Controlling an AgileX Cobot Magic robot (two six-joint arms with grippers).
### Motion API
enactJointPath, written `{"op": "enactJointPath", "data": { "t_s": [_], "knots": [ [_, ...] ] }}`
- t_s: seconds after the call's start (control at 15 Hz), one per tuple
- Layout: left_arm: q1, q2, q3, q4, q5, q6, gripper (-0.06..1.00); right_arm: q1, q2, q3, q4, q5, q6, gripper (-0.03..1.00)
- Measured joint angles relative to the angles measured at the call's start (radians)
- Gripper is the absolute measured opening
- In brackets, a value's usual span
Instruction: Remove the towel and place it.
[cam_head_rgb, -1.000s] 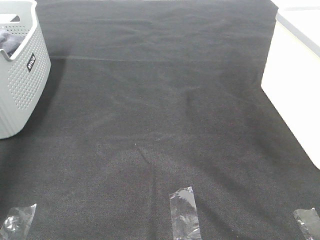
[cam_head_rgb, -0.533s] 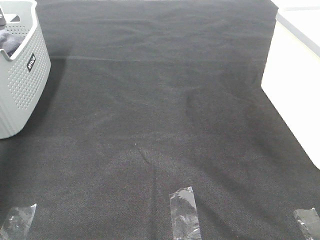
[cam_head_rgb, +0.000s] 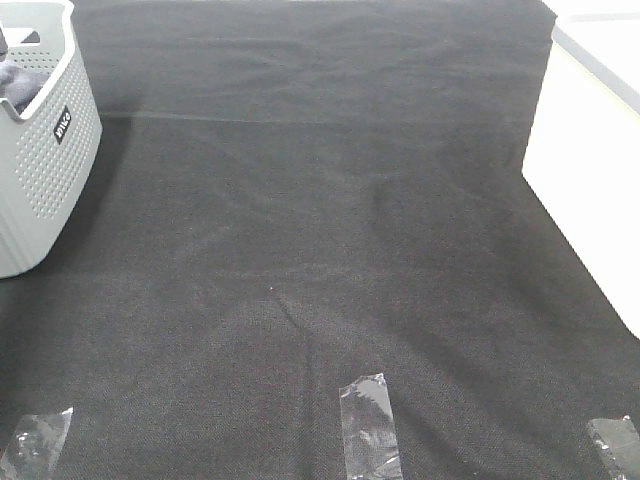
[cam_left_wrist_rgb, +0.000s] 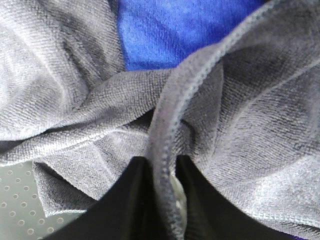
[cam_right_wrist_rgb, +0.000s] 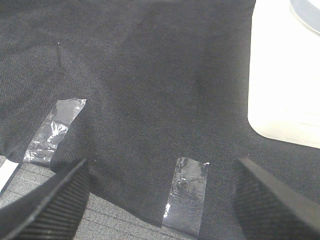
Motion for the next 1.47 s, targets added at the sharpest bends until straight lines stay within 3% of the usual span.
{"op": "enactJointPath", "data": {
  "t_s": [0.27,0.4,0.6,0.73,0.87,1.07,1.47],
  "knots": [
    [0.000,0.000,-0.002,0.028,0.003,-0.002,0.18,0.000,0.000,0.000,0.000,0.000,0.000,0.77],
    [0.000,0.000,-0.013,0.031,0.025,-0.033,0.05,0.000,0.000,0.000,0.000,0.000,0.000,0.77],
    [0.000,0.000,-0.086,0.031,0.169,-0.087,0.00,0.000,0.000,0.000,0.000,0.000,0.000,0.77],
    [-0.001,0.000,-0.189,0.035,0.288,-0.187,0.00,0.000,0.000,0.000,0.000,0.000,0.000,0.77],
    [-0.007,-0.004,-0.261,0.037,0.295,-0.239,0.00,0.000,0.000,0.000,0.000,0.000,0.000,0.77],
    [-0.069,-0.058,-0.346,0.038,0.299,-0.264,0.00,0.000,0.000,0.000,0.000,0.000,0.000,0.77],
    [-0.205,-0.216,-0.353,0.061,0.303,-0.316,0.00,0.000,0.000,0.000,0.000,0.000,0.000,0.77]
  ]
}}
